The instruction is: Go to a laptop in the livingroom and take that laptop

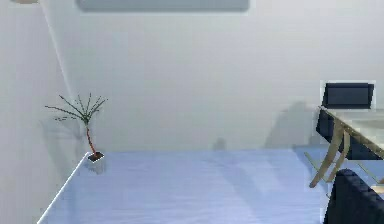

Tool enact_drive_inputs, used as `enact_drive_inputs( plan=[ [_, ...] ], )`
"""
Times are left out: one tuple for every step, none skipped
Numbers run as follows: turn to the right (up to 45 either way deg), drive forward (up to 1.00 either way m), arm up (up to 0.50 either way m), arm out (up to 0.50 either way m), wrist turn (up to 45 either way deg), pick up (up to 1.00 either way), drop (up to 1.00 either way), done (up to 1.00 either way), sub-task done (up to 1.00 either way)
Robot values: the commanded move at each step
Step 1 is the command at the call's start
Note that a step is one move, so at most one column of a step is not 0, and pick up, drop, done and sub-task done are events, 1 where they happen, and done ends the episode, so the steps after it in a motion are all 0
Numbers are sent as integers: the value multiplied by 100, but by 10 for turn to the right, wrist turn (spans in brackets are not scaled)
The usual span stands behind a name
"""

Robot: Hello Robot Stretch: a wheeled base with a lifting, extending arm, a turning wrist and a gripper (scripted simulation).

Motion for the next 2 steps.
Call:
enact_drive_inputs(
  plan=[
    [0,35,0,0,0,0,0,0,0],
    [180,0,0,0,0,0,0,0,0]
  ],
)
